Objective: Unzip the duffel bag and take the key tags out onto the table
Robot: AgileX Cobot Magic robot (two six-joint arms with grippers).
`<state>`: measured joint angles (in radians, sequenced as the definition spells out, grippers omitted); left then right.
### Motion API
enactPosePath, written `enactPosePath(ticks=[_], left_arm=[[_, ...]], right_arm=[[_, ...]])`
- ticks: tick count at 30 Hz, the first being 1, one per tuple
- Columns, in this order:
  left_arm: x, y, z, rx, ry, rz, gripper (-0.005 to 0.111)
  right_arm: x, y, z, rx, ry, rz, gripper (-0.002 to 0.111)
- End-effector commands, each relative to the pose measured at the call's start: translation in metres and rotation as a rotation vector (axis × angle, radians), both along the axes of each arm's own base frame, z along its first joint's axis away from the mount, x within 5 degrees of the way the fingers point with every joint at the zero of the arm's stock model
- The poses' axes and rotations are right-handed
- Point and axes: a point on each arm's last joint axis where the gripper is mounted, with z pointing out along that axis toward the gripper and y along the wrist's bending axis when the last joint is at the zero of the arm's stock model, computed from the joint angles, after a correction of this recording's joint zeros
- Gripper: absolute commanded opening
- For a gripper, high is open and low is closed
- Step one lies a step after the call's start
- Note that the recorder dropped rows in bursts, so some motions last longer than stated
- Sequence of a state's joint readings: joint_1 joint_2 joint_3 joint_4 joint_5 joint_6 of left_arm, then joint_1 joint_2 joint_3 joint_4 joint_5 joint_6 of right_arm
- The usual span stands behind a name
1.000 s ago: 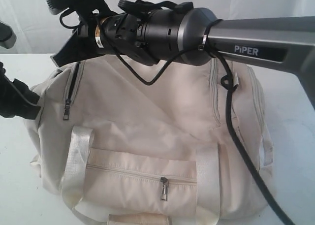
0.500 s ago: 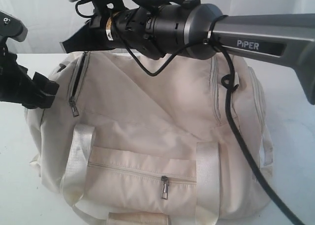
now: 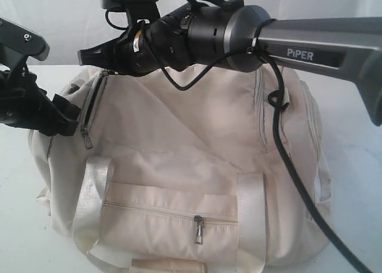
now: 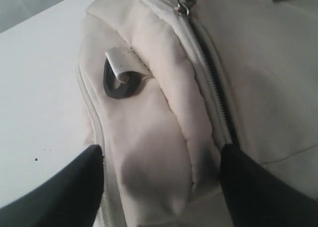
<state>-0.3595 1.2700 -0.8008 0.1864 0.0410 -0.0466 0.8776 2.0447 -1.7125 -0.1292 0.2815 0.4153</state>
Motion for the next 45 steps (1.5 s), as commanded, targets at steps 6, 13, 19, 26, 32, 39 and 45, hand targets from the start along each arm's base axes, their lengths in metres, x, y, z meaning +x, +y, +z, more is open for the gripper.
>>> enactPosePath(ticks=[6,13,19,26,32,39,45], left_arm=[[-0.002,0.0,-0.004,0.008,0.033,0.003,0.045],[-0.006,0.003,-0.008,0.033,0.09,0.01,0.0],[-0.009,0.005,-0.008,0.061,0.166,0.024,0.0],[-0.012,0.003,-0.005,0.029,0.235,0.047,0.0],[-0.012,0.003,-0.006,0.018,0.248,0.052,0.0],[-0.012,0.003,-0.006,0.019,0.249,0.052,0.0],[-0.013,0.003,-0.006,0.009,0.256,0.055,0.0]], right_arm=[[-0.008,0.005,0.007,-0.01,-0.017,0.196,0.0],[-0.005,0.006,0.011,0.017,-0.073,0.183,0.0],[0.0,0.006,0.018,0.046,-0.177,0.159,0.0],[0.011,0.008,0.013,0.082,-0.263,0.104,0.0],[0.025,0.012,-0.008,0.08,-0.267,0.07,0.0],[0.04,0.011,-0.016,0.147,-0.364,-0.022,0.0],[0.058,0.002,-0.025,0.178,-0.365,-0.092,0.0]])
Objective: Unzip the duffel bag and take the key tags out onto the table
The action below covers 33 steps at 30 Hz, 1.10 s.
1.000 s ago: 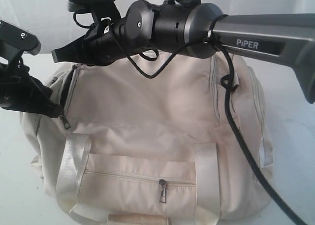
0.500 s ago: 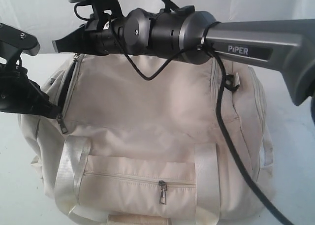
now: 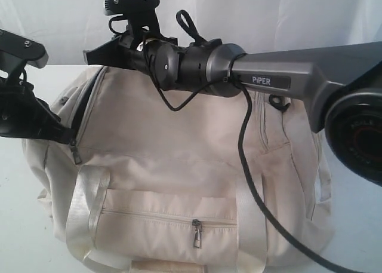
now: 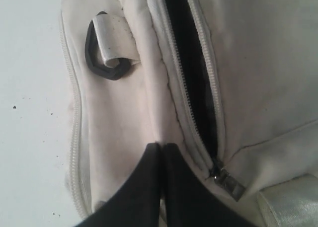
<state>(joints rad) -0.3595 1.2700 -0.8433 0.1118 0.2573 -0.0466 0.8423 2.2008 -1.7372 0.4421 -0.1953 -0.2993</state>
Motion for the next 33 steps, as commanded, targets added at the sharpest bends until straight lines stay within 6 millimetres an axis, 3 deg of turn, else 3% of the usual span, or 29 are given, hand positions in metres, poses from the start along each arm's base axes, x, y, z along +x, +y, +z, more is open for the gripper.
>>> enactPosePath(ticks=[1,6,10,17,23,28,33], left_arm=[[-0.006,0.001,-0.005,0.002,0.08,0.013,0.0],[-0.013,0.003,-0.008,0.032,0.156,0.015,0.0],[-0.017,0.005,-0.005,0.034,0.161,0.016,0.0],[-0.017,0.005,-0.004,0.033,0.158,0.015,0.0],[-0.017,0.005,-0.004,0.032,0.156,0.015,0.0],[-0.017,0.005,-0.004,0.032,0.156,0.015,0.0],[-0.017,0.005,-0.004,0.031,0.154,0.015,0.0]], right_arm=[[0.023,-0.015,0.007,0.057,-0.006,-0.067,0.0],[0.043,-0.038,0.001,0.021,0.073,-0.095,0.0],[0.048,-0.047,-0.002,0.004,0.158,-0.094,0.0],[0.053,-0.072,0.021,-0.03,0.199,-0.09,0.0],[0.058,-0.096,0.025,-0.105,0.282,-0.081,0.0],[0.061,-0.12,0.042,-0.142,0.297,-0.093,0.0],[0.061,-0.137,0.042,-0.256,0.332,-0.084,0.0]])
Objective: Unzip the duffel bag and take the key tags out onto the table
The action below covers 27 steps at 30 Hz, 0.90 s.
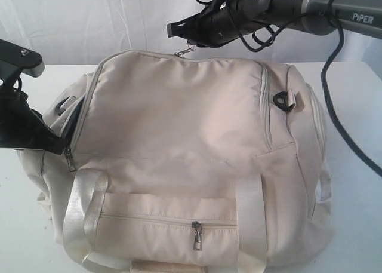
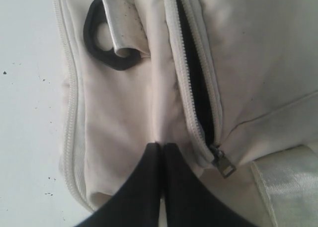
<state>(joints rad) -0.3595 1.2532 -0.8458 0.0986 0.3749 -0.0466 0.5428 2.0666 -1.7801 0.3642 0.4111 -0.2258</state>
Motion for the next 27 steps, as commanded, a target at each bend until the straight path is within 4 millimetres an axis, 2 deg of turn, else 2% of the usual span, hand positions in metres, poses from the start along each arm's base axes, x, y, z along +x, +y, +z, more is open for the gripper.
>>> enactPosePath(ticks=[1,14,27], left_arm=[[-0.007,0.001,-0.002,0.007,0.058,0.007,0.0],[-0.007,0.001,-0.002,0.007,0.058,0.007,0.0],[-0.007,0.001,-0.002,0.007,0.058,0.007,0.0]], right_arm=[[0.002,-0.017,0.006,-0.071,0.008,0.004,0.0],[0.01,-0.062,0.016,-0.129,0.077,-0.051,0.0],[0.006,-0.112,0.033,-0.232,0.151,-0.109,0.0]])
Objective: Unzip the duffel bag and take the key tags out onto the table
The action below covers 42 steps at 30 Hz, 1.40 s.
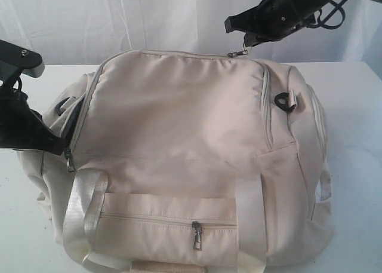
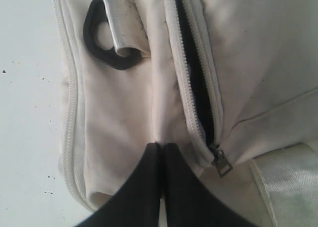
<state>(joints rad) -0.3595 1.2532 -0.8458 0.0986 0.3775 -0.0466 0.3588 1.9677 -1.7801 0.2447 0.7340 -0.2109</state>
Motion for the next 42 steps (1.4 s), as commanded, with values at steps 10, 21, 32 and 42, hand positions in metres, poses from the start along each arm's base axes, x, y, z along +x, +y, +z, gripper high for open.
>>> enactPosePath(ticks=[10,21,32,42], left_arm=[[-0.007,0.001,-0.002,0.006,0.056,0.007,0.0],[-0.007,0.001,-0.002,0.005,0.054,0.007,0.0],[-0.002,-0.001,0.005,-0.027,-0.036,0.002,0.026],[0.019,-0.015,0.067,-0.085,-0.279,-0.056,0.069]], right_arm=[[-0.013,-0.036,0.015,-0.159,0.073,-0.02,0.0],[-0.029,-0.047,0.007,-0.248,0.092,-0.023,0.0],[-0.03,-0.041,0.019,-0.117,0.042,-0.045,0.0],[-0.024,-0.032,0.013,-0.032,0.04,-0.02,0.0]])
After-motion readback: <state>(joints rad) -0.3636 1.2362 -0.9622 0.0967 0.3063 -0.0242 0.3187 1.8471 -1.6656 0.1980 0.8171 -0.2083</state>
